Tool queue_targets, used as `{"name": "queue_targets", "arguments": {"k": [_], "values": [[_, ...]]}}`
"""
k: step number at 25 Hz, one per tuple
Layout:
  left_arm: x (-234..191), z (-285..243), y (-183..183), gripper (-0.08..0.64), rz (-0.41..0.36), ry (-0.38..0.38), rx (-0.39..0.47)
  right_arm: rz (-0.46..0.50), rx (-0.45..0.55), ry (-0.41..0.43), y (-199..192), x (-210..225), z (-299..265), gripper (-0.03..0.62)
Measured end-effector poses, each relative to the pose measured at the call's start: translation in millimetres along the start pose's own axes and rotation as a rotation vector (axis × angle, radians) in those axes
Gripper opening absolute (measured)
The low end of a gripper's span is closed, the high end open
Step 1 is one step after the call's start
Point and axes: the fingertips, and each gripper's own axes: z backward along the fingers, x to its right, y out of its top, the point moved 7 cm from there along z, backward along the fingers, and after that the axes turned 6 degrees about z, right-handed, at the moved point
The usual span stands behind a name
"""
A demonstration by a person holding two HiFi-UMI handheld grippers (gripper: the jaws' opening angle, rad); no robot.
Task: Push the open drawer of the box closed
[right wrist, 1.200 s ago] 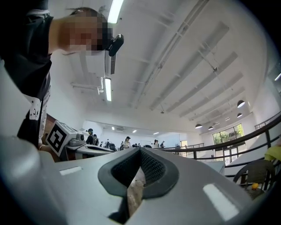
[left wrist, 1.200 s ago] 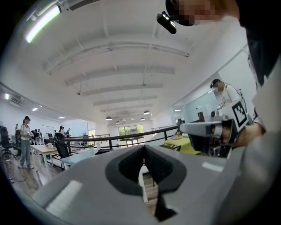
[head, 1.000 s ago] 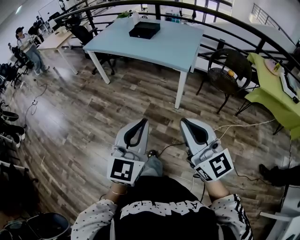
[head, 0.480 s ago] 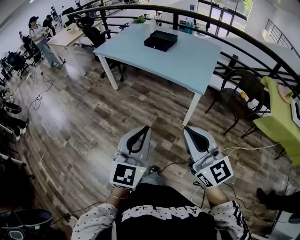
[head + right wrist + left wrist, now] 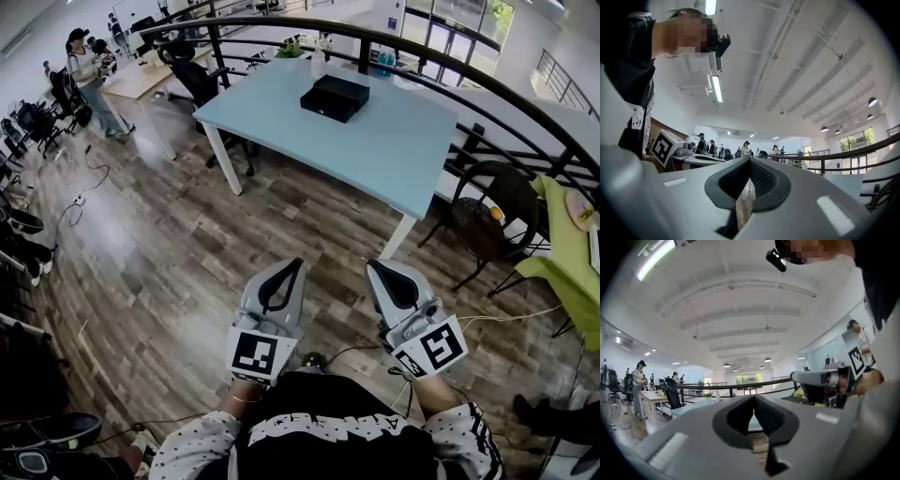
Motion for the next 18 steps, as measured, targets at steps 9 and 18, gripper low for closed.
{"name": "queue_targets", "arguments": {"k": [9,18], "values": [[-51.6,-38.4,-4.8,0.000,0.008,-0.018,0.016,0.014,-0.008,-0.008,-11.8,18.1,-57.4,0.000],[-58.1,-64.3,-6.2,0.000,0.064,-0.068,-0.020,0.000,-0.041,-0.046,-19.0,34.7,-70.5,0.000]]}}
